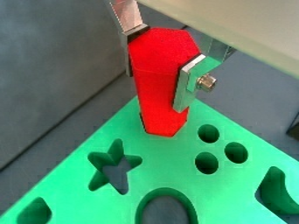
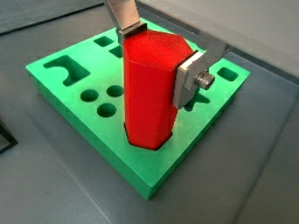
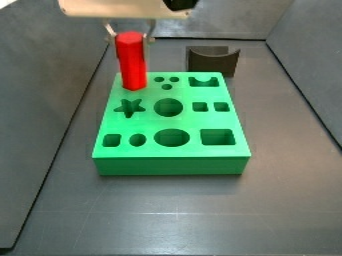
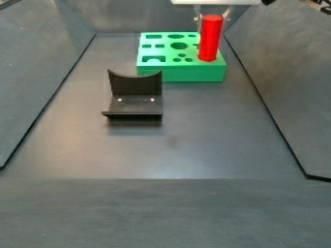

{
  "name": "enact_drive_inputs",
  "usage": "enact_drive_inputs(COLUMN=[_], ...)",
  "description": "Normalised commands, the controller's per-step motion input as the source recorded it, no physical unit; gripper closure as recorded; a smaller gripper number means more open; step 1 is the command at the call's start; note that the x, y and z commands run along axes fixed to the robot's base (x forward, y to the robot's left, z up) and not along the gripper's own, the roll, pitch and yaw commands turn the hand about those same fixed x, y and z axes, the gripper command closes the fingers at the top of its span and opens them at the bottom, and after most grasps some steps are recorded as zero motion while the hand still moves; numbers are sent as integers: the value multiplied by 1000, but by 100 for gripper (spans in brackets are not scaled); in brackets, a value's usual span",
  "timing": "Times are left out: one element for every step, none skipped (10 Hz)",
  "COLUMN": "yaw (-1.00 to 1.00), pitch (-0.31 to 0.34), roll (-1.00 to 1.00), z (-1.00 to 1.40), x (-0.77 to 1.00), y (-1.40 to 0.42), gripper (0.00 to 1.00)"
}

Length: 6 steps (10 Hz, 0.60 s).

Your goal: Insert the hexagon object.

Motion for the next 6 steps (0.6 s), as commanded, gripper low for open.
enact_drive_inputs(yaw=[109, 109, 86, 0, 0, 0], pitch=[-36, -74, -83, -71, -54, 0], roll=[-10, 0, 0, -23, -79, 49], z=[-683, -737, -723, -483, -143, 0], x=[217, 123, 54, 0, 0, 0], y=[-77, -63, -77, -103, 0, -63], gripper=[100, 100, 100, 100, 100, 100])
